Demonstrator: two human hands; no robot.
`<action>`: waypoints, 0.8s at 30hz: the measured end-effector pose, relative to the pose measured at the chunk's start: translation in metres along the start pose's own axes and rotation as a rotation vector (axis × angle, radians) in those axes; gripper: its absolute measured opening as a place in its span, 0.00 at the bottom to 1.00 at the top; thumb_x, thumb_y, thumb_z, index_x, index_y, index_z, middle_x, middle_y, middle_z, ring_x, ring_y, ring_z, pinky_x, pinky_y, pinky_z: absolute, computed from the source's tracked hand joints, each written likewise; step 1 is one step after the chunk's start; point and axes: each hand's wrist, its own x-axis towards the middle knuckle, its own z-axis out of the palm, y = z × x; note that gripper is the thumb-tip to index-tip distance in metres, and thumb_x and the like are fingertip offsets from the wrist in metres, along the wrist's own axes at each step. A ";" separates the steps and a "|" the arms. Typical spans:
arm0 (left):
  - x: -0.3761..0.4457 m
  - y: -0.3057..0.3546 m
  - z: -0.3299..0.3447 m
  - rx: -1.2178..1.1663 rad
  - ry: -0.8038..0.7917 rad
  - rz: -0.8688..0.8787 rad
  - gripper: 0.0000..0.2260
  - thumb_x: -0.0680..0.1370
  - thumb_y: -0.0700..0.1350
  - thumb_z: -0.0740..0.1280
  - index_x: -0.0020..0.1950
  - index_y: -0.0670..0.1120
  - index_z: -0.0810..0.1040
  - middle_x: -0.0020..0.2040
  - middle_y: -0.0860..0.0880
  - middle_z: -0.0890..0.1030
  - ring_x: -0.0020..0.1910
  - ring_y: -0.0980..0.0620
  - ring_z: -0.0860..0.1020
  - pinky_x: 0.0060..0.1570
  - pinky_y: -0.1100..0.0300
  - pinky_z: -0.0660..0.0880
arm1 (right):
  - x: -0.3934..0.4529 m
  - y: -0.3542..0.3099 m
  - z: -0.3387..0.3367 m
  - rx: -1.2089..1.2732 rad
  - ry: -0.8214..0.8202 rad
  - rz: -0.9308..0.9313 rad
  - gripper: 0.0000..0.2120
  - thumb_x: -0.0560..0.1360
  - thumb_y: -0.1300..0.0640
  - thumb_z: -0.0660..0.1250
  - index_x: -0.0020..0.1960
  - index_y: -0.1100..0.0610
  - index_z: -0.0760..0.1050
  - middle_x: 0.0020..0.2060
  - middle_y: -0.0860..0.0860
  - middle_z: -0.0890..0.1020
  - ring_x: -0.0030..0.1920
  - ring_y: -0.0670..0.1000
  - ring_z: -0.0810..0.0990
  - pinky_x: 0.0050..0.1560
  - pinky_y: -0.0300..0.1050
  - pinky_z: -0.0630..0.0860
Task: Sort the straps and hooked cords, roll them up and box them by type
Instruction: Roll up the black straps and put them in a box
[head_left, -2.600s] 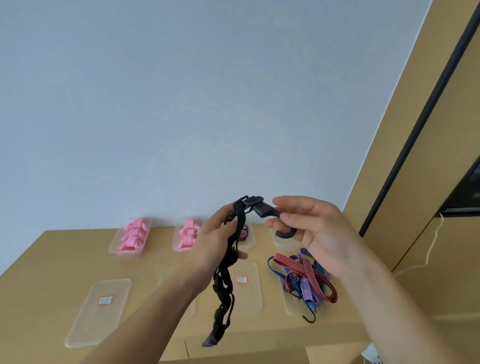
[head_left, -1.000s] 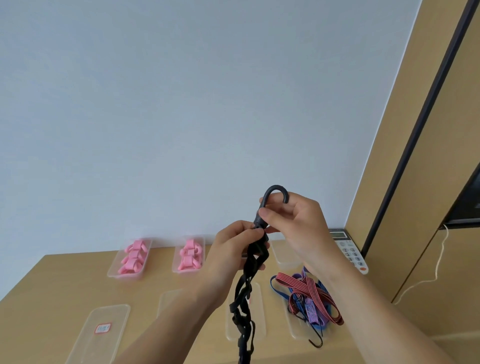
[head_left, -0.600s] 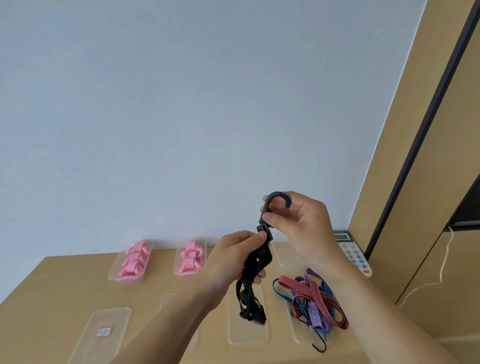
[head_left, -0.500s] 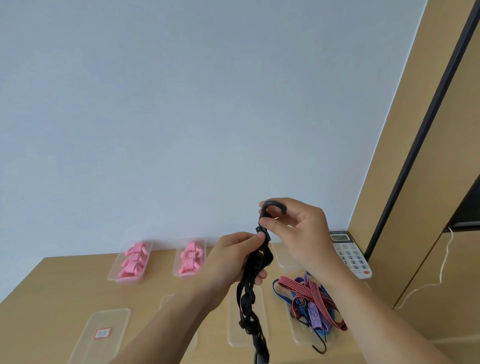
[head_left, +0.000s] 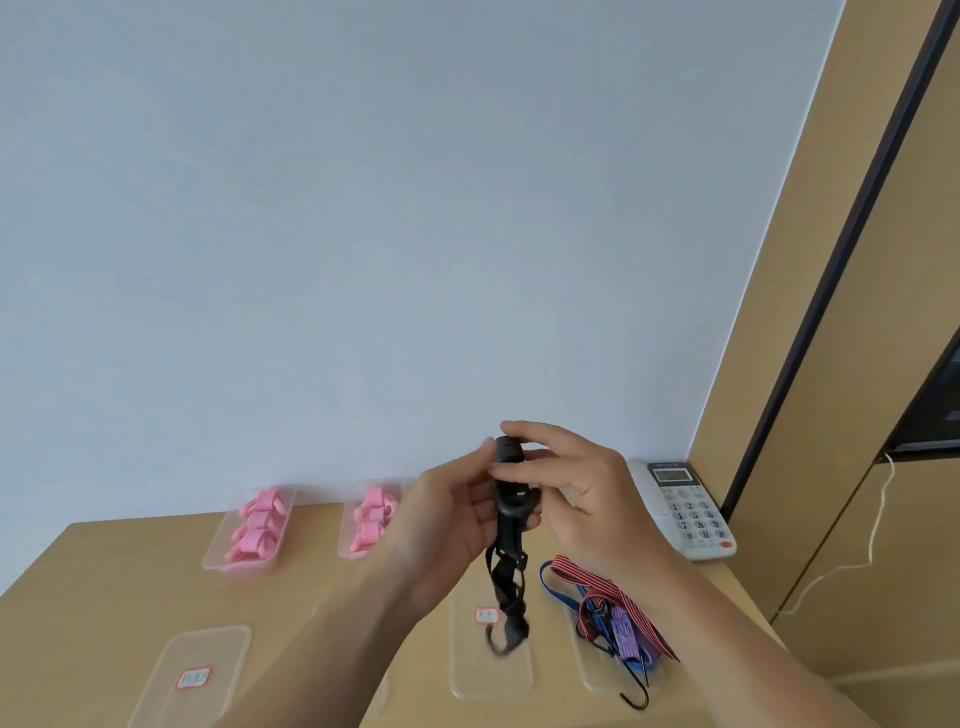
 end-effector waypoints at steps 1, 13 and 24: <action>0.001 0.000 -0.002 0.051 -0.045 0.018 0.17 0.83 0.46 0.63 0.65 0.35 0.80 0.56 0.37 0.83 0.53 0.41 0.81 0.64 0.43 0.77 | -0.001 0.000 0.000 0.034 -0.025 0.018 0.28 0.69 0.73 0.56 0.54 0.51 0.87 0.65 0.47 0.79 0.61 0.47 0.81 0.54 0.46 0.81; 0.003 -0.011 -0.016 0.316 -0.169 0.139 0.19 0.74 0.35 0.70 0.66 0.39 0.79 0.56 0.42 0.84 0.56 0.44 0.83 0.58 0.57 0.78 | 0.006 -0.009 -0.009 0.292 0.092 0.386 0.09 0.74 0.64 0.74 0.52 0.54 0.84 0.48 0.47 0.87 0.51 0.46 0.85 0.54 0.45 0.81; 0.000 -0.013 -0.016 0.356 -0.193 0.143 0.23 0.75 0.35 0.68 0.71 0.43 0.75 0.56 0.41 0.85 0.57 0.41 0.83 0.65 0.48 0.78 | 0.017 -0.018 -0.017 0.292 -0.141 0.570 0.05 0.74 0.59 0.75 0.49 0.54 0.85 0.42 0.50 0.87 0.40 0.42 0.82 0.37 0.34 0.74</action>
